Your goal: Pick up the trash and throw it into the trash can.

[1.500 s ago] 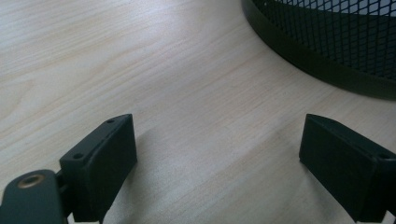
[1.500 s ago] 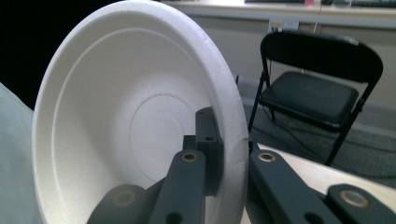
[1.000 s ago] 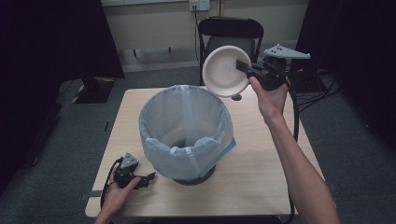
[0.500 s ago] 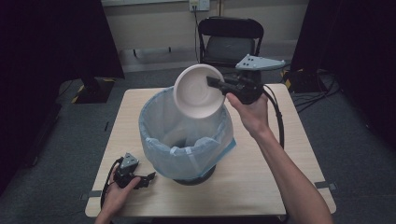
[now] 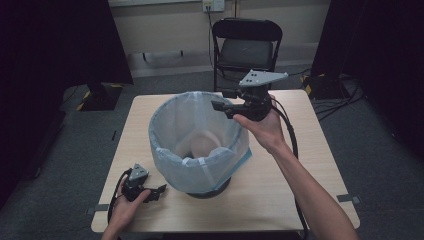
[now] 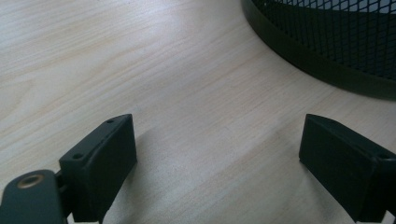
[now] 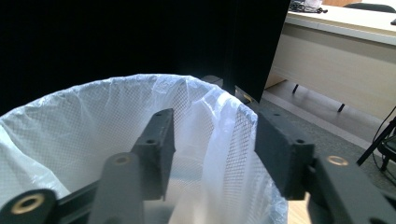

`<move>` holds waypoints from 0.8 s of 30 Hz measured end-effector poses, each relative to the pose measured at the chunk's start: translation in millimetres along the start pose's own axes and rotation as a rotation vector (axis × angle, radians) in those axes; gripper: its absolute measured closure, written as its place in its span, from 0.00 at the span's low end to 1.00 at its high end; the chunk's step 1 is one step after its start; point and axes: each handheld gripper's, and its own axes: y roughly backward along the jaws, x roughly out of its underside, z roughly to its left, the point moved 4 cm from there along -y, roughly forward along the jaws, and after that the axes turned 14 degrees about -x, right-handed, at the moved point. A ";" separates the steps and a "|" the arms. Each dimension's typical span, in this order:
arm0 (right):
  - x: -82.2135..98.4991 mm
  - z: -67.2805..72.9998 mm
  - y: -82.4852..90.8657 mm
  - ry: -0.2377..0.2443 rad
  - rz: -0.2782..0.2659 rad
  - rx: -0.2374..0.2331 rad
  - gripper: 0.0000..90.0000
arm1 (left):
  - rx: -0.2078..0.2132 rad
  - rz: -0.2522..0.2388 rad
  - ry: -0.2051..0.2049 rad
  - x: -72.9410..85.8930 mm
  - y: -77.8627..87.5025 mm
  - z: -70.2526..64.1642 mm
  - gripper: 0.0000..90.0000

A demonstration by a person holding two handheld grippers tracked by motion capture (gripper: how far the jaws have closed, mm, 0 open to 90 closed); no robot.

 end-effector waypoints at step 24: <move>8.7 -47.9 -0.3 -0.076 -0.018 0.120 0.33 | 0.000 0.000 -0.001 0.0 0.0 0.1 0.12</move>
